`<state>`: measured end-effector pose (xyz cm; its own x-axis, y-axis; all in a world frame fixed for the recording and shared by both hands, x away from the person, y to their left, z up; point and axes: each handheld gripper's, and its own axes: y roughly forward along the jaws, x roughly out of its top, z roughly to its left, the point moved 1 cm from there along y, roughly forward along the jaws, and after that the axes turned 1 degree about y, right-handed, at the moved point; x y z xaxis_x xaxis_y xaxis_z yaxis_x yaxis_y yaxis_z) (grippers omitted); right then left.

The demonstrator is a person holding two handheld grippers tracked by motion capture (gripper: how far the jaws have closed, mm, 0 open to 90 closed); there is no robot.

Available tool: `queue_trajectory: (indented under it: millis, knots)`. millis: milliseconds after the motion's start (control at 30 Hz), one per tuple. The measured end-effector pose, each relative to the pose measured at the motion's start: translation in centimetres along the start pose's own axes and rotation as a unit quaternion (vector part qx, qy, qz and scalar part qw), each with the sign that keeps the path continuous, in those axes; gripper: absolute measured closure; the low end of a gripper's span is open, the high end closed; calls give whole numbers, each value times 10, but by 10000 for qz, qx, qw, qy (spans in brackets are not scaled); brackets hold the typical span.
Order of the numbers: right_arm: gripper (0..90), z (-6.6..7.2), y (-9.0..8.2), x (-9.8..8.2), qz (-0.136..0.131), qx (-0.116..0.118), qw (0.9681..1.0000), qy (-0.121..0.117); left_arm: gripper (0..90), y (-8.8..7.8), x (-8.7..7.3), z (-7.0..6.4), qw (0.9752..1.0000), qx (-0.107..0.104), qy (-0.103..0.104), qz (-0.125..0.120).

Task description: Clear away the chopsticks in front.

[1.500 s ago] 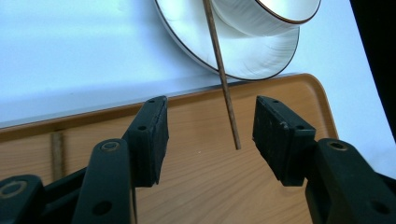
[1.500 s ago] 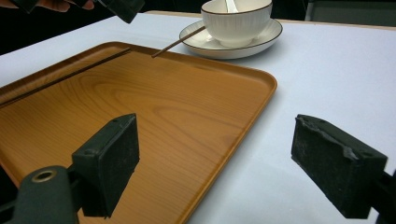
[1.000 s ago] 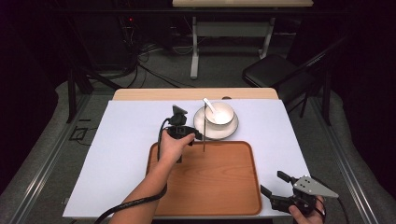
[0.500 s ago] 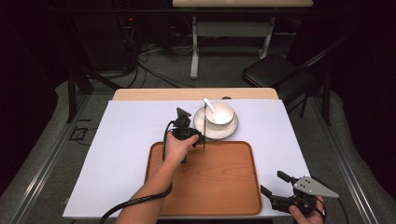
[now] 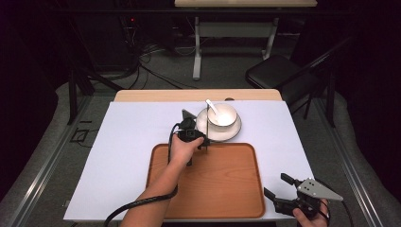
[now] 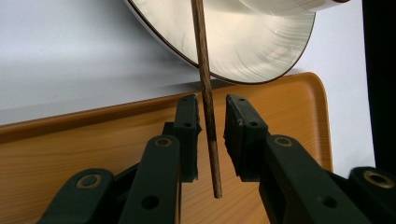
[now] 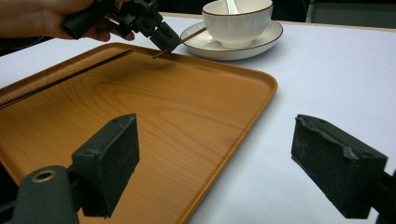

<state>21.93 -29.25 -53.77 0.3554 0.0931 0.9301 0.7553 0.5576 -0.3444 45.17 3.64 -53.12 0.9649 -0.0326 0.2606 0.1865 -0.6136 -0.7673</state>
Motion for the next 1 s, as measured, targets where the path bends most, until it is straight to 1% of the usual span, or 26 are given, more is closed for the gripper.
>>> queue_trajectory:
  millis: [33,133,267,467,567,667,867,900,1000]
  knots:
    - [150,0,0,0,0,0,10000,0,752,1,0,0,10000,9,29,27]
    - [150,0,0,0,1,2,10000,0,765,2,0,0,10000,1,-19,19]
    - [149,0,0,0,-4,3,10000,0,791,4,0,1,10000,19,-9,55]
    - [150,0,0,0,4,12,10000,4,813,7,-1,3,9997,-99,-178,122]
    - [150,0,0,0,6,14,10000,6,838,7,-1,3,9997,-75,-193,109]
    - [149,0,0,0,5,15,10000,5,846,6,-1,3,9996,-88,-224,141]
    - [150,0,0,0,8,16,10000,6,857,3,-1,6,9995,-36,-306,76]
    - [150,0,0,0,10,16,10000,8,858,3,-2,7,9995,-33,-320,21]
    - [150,0,0,0,13,18,10000,11,861,2,-2,8,9994,-2,-347,6]
